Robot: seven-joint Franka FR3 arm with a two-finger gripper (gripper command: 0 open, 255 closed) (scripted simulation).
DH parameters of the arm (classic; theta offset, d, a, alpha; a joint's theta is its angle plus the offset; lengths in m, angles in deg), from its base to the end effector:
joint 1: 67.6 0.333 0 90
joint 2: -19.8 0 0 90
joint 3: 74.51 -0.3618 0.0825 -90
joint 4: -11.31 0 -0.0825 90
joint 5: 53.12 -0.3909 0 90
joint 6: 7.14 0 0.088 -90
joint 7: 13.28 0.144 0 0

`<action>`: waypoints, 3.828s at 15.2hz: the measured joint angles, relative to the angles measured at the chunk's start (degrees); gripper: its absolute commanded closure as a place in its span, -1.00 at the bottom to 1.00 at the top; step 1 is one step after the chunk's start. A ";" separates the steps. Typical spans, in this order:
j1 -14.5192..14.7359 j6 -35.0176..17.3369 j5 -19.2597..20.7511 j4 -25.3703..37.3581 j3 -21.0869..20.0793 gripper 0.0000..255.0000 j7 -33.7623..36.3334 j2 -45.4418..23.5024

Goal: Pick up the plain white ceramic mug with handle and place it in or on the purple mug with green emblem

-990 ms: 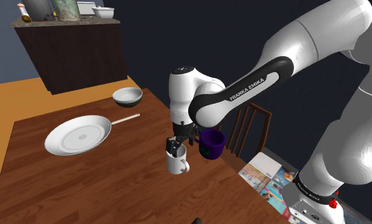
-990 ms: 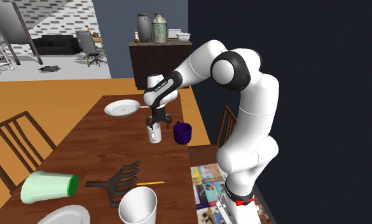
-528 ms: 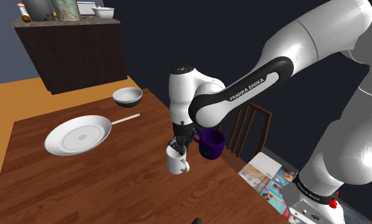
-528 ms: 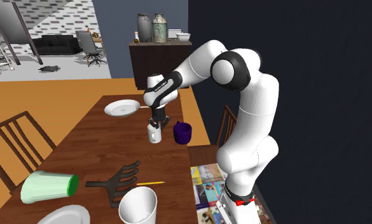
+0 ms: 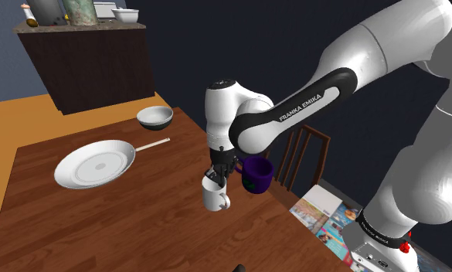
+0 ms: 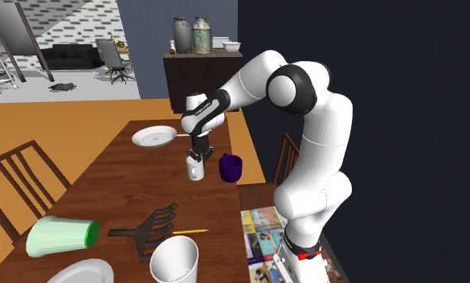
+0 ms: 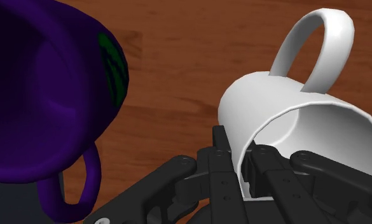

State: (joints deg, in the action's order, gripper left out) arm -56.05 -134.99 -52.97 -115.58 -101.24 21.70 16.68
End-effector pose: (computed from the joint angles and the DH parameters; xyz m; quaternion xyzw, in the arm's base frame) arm 0.4221 0.3318 0.3575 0.9994 0.0295 -0.0195 0.0005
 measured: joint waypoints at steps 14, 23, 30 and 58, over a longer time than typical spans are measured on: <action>-0.30 10.26 -2.67 5.50 0.19 1.00 -1.82 5.29; -0.46 16.83 -3.69 9.82 0.55 1.00 -2.55 7.77; -0.57 22.24 -4.11 14.07 0.82 1.00 -2.78 9.03; -5.03 19.33 -7.04 -7.93 12.44 1.00 -21.27 27.77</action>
State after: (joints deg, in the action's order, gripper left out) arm -61.09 -115.65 -60.01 -123.51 -88.80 0.43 44.45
